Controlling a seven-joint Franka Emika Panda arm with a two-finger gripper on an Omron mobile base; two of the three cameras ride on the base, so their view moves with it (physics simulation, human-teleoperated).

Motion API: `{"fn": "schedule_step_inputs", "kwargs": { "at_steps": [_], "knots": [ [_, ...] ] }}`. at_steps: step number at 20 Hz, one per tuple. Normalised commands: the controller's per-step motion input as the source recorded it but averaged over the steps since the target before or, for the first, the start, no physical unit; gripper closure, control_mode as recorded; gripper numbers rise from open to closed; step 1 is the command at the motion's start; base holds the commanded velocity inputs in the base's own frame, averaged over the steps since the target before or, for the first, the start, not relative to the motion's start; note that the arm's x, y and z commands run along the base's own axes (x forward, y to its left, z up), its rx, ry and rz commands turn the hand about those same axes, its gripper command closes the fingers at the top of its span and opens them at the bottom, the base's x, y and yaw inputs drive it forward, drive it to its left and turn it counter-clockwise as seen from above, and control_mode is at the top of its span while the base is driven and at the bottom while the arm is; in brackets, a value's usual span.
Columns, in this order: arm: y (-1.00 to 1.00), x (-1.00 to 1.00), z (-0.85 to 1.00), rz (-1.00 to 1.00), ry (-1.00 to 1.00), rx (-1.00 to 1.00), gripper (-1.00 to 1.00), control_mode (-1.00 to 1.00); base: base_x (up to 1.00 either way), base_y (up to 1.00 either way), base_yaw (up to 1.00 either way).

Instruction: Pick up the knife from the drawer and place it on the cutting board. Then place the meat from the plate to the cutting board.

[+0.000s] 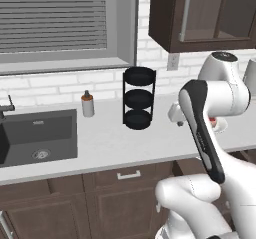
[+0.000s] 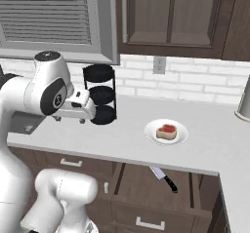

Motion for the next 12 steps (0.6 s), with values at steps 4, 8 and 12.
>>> {"fn": "schedule_step_inputs", "kwargs": {
  "at_steps": [4, 8, 12],
  "knots": [
    [0.00, -0.21, -0.08, 0.00, 0.00, 0.00, -1.00, -1.00, 0.00, 0.00, 0.00],
    [0.00, -0.38, -0.14, 0.00, 0.00, 0.00, -1.00, -1.00, 0.00, 0.00, 0.00],
    [0.00, -0.08, -0.02, 0.00, -0.01, 0.00, -1.00, 1.00, -0.03, 0.16, -0.03]
  ]
}}
